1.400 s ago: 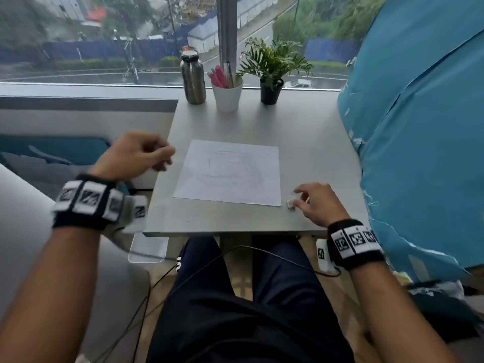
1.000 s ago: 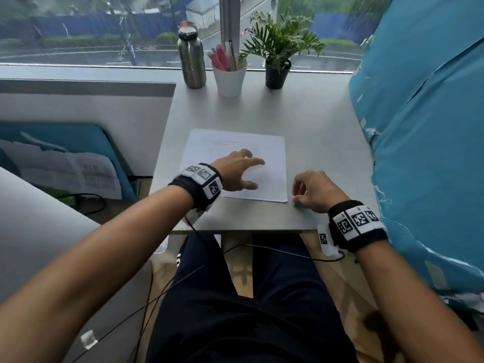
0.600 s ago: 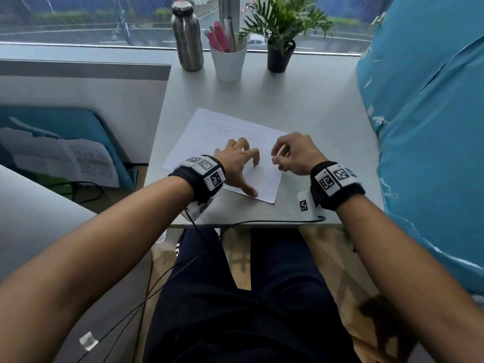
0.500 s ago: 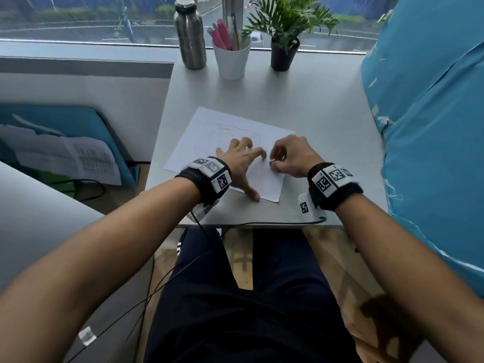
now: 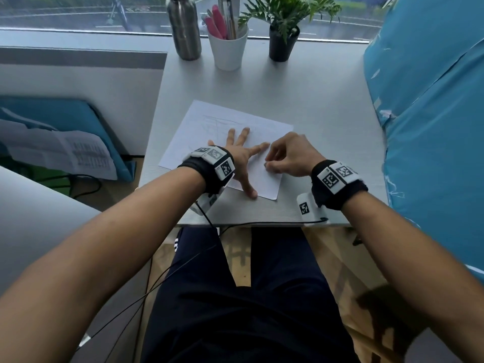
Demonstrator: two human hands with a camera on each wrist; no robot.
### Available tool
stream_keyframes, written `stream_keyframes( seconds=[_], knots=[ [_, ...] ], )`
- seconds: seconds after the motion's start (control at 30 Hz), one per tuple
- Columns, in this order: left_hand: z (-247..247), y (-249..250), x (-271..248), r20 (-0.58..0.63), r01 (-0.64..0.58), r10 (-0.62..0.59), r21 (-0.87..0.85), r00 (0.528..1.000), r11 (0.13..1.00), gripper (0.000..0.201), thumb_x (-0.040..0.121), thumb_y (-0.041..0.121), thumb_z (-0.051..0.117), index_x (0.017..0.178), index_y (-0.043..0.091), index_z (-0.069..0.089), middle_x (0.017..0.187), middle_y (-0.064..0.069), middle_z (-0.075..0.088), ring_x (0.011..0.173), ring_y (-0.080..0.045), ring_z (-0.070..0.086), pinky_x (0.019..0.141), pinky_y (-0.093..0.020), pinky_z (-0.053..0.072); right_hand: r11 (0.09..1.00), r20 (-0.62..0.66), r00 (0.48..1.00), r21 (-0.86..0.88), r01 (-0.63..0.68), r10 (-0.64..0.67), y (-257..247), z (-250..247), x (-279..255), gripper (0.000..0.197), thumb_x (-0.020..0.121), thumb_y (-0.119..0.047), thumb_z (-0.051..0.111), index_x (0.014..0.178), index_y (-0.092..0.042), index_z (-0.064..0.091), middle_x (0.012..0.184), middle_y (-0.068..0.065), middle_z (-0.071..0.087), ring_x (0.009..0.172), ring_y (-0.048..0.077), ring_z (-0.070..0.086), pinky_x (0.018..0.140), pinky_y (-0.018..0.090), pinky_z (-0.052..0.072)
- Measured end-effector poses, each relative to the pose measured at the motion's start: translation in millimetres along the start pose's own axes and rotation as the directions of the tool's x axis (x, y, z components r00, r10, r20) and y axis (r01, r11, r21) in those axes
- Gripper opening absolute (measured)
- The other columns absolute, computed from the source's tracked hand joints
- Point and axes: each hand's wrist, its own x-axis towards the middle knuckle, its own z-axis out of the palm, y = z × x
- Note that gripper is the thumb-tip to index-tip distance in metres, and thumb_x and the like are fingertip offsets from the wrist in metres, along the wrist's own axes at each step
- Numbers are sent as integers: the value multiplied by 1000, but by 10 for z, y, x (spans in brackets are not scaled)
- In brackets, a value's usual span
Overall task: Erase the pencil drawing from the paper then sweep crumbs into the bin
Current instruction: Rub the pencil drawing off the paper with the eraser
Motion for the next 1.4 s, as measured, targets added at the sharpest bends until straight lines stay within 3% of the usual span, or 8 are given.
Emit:
stream_keyframes(
  seconds=[0.17,0.3,0.47,0.77,0.93,1.1,1.27,1.4],
  knots=[
    [12,11,6,-2,-10,10,-2,1000,1000,147,37,67,88,143,60,-13,153,4,-40,141,-31,-36,103,-79,-4,1000,-118,993,4,-28,28,39,-67,69,8,71,-18,78,78,-15,77,70,1,71,62,5,65,57,3,47],
    [13,-96,33,-30,-107,108,22,994,994,135,41,76,81,147,56,0,157,9,-31,144,-25,-31,103,-78,-6,998,55,997,-27,56,-55,-97,61,-38,5,72,-13,75,77,-11,75,68,-1,70,64,10,68,64,23,57],
    [44,-161,-25,-166,-209,195,-70,967,975,113,43,68,86,138,43,30,163,13,-4,150,-18,-13,105,-76,-6,999,209,977,25,32,-36,-176,31,-23,5,75,-11,78,79,-11,74,70,3,74,62,13,71,63,22,59],
    [-75,-331,-72,-158,-138,140,22,978,990,122,48,49,93,149,45,25,161,3,6,147,-25,8,112,-66,15,1000,-8,1000,17,-18,18,-90,-5,227,11,73,-15,78,83,-13,75,75,4,74,70,14,71,72,25,59],
    [73,-432,-39,-193,-197,185,-48,964,979,128,41,61,90,148,41,21,162,9,0,150,-16,1,112,-69,9,998,-27,998,-38,55,-56,-150,40,247,11,74,-17,78,83,-11,76,75,1,72,70,10,67,62,6,46],
    [61,-456,5,-163,-211,204,-24,965,977,135,42,62,90,152,39,16,163,9,-5,150,-16,-6,111,-71,5,994,-47,993,-33,104,-105,-203,96,300,9,75,-16,77,84,-15,77,77,0,74,70,6,68,72,16,56],
    [39,-483,38,-139,-238,235,-5,962,971,139,41,64,89,153,41,11,164,9,-7,150,-15,-10,111,-71,1,965,206,953,-91,244,-221,-310,142,160,9,75,-19,77,84,-19,78,76,-6,73,70,3,66,70,13,52],
    [33,-485,49,-132,-232,231,8,964,973,140,42,64,88,155,38,10,164,10,-7,150,-14,-11,112,-71,2,986,7,988,-70,154,-153,-259,22,304,12,74,-20,79,85,-18,78,75,-3,74,67,3,66,72,16,55]
  ],
)
